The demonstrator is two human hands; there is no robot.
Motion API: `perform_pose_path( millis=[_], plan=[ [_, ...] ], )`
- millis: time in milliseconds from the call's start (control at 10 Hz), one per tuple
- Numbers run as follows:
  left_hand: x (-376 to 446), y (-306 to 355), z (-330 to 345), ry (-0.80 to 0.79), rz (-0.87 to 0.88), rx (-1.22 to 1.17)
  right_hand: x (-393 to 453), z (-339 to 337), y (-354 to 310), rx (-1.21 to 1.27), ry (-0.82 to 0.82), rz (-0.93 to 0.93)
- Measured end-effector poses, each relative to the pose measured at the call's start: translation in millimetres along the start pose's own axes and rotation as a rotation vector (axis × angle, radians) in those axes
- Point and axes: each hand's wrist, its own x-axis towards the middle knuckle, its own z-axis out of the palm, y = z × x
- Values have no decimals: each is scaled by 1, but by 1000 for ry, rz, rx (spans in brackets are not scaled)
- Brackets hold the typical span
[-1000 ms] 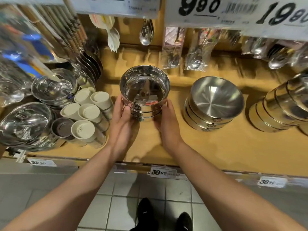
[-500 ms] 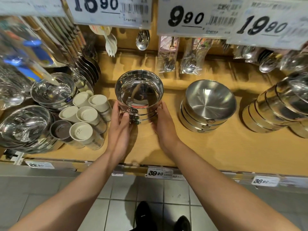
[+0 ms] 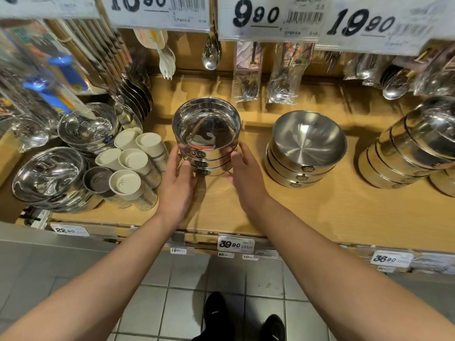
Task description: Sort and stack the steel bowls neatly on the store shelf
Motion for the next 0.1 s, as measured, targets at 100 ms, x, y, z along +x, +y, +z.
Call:
perform_pose_path(
  millis=[100],
  plan=[
    [-6, -5, -8, 52, -29, 24, -12, -12, 4, 72, 25, 36]
  ],
)
